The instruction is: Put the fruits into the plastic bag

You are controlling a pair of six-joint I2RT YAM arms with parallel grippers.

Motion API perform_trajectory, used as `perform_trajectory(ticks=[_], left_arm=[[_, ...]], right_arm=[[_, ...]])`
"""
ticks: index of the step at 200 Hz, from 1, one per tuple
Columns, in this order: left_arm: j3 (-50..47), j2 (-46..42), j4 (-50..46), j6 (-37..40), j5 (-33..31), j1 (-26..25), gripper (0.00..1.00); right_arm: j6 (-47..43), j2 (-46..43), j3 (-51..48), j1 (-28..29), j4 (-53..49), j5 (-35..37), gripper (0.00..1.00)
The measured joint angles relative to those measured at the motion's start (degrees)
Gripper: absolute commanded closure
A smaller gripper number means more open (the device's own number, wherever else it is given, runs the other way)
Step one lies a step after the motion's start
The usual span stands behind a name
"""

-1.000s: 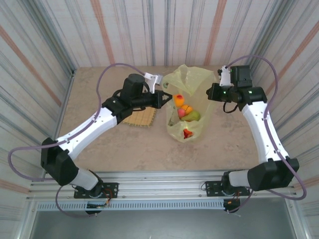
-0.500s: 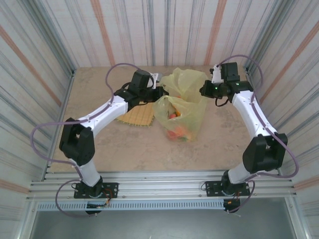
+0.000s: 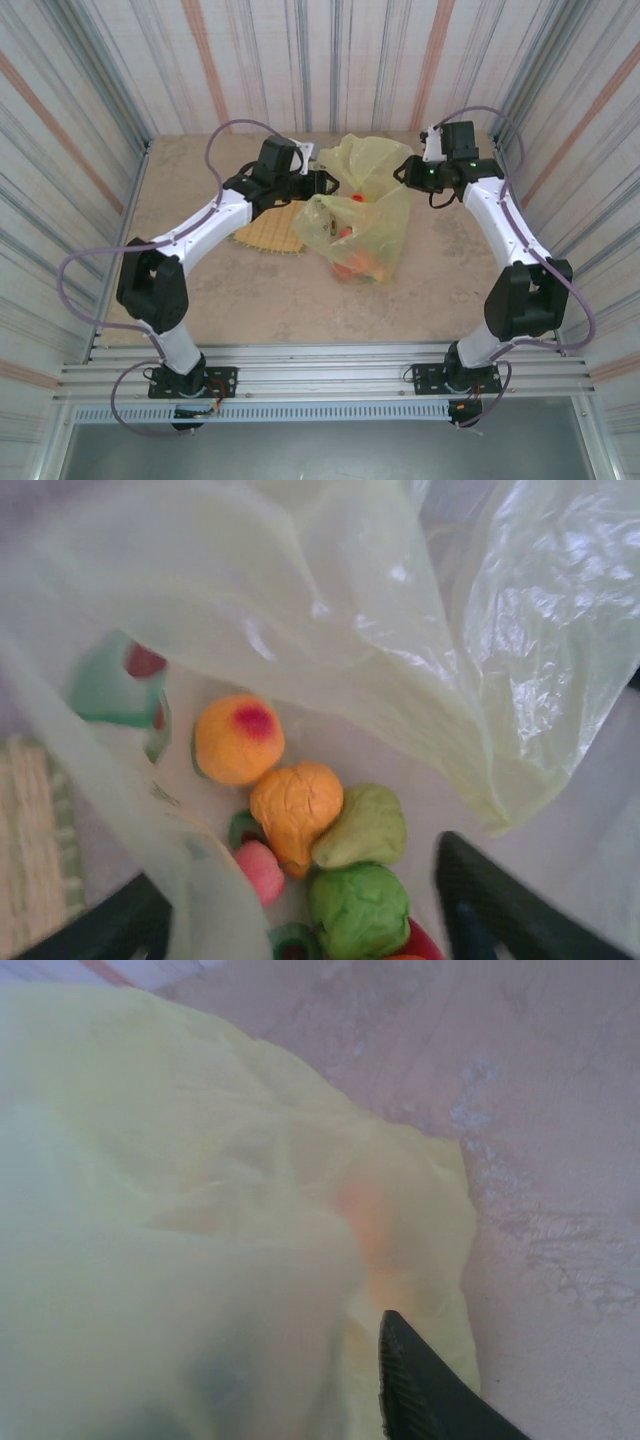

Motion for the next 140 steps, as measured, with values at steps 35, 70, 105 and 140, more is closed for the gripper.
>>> perform_trajectory(ticks=[35,70,105,140], left_arm=[[-9.18,-13.79,0.17,2.56,-4.70,0.33,0.01],[-13.57,-22.21,2.25,4.55,-8.22,1.07,0.01],[-25.94,-33.27,6.01,6.40,-17.22,2.64,0.01],[-43.43,-43.50,12.94,6.12,-27.21,11.26,0.01]], right_arm=[[-0.20,-9.68,0.42,-0.04,-0.68,2.32,0.10],[-0.42,-17.49,0.81,-0.11,-0.66,4.04,0.00],[-2.23,-24.92,-7.26,-1.90,2.73,12.70,0.01],[-2.95,-29.62,-25.14,-4.42,11.98,24.87,0.01]])
